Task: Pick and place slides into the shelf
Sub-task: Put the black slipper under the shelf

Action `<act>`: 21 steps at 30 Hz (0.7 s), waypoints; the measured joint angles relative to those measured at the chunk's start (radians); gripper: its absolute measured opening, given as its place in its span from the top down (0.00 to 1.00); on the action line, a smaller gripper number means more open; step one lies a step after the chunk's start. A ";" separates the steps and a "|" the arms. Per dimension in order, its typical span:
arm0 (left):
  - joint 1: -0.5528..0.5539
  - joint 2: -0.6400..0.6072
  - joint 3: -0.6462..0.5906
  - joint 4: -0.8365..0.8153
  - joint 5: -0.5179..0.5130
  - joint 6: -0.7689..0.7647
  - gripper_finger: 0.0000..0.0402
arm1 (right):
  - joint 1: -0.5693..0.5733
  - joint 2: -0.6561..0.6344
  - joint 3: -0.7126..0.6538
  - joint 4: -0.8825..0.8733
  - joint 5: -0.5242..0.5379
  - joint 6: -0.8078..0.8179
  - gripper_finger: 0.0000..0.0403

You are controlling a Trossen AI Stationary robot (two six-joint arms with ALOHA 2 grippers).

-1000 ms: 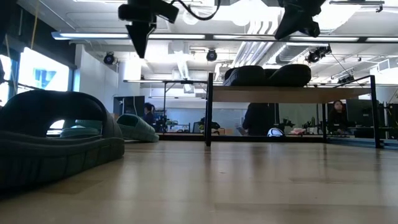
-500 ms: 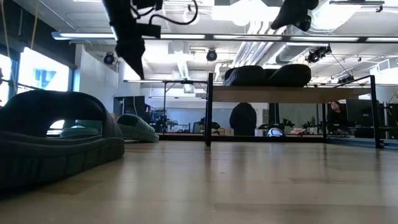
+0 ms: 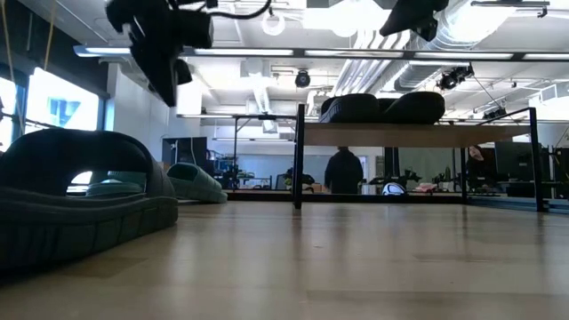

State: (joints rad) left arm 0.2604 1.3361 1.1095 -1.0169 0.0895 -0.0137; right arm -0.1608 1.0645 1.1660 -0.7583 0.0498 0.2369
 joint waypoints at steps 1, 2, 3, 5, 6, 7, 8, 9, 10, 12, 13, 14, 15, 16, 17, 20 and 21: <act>-0.029 0.000 0.008 -0.015 0.018 -0.040 0.99 | 0.000 0.000 0.000 0.001 0.001 -0.003 1.00; -0.060 0.000 0.017 -0.026 0.022 -0.083 0.99 | 0.000 0.000 0.000 0.002 0.001 -0.003 1.00; -0.096 0.000 0.024 -0.030 0.020 -0.122 0.99 | 0.000 0.000 0.000 0.005 0.001 -0.003 1.00; -0.181 0.001 0.028 -0.030 0.006 -0.180 1.00 | 0.000 0.000 0.000 0.018 0.001 -0.010 1.00; -0.223 0.001 0.028 -0.029 -0.011 -0.201 1.00 | 0.000 0.000 0.000 0.023 0.002 -0.013 1.00; -0.264 0.001 0.028 -0.028 -0.031 -0.221 1.00 | 0.000 0.000 0.000 0.031 0.002 -0.017 1.00; -0.304 0.001 0.028 -0.027 -0.058 -0.243 1.00 | 0.000 0.000 0.000 0.038 0.002 -0.018 1.00; -0.341 0.001 0.028 -0.027 -0.093 -0.268 1.00 | 0.000 0.000 0.000 0.041 0.002 -0.019 1.00; -0.377 0.001 0.028 -0.027 -0.126 -0.296 1.00 | 0.000 0.000 0.000 0.045 0.002 -0.020 1.00; -0.441 0.001 0.028 -0.026 -0.184 -0.366 1.00 | 0.000 0.000 0.000 0.049 0.002 -0.020 1.00; -0.473 0.001 0.028 -0.026 -0.205 -0.406 1.00 | 0.000 0.000 0.000 0.048 0.002 -0.020 1.00; -0.505 0.002 0.028 -0.022 -0.222 -0.449 1.00 | 0.000 0.000 0.000 0.047 0.002 -0.020 1.00; -0.535 0.005 0.028 -0.013 -0.234 -0.489 1.00 | 0.000 0.000 0.000 0.047 0.002 -0.020 1.00; -0.566 0.010 0.028 0.000 -0.246 -0.523 1.00 | 0.000 0.000 0.000 0.047 0.002 -0.020 1.00; -0.595 0.016 0.028 0.013 -0.257 -0.550 1.00 | 0.000 0.000 0.000 0.047 0.002 -0.020 1.00; -0.672 0.033 0.028 0.051 -0.294 -0.611 1.00 | 0.000 0.000 0.000 0.046 0.002 -0.018 1.00; -0.691 0.042 0.029 0.065 -0.301 -0.630 1.00 | 0.000 0.000 0.000 0.046 0.002 -0.018 1.00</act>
State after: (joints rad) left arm -0.4305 1.3783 1.1380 -0.9515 -0.2110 -0.6433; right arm -0.1612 1.0641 1.1660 -0.7124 0.0517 0.2184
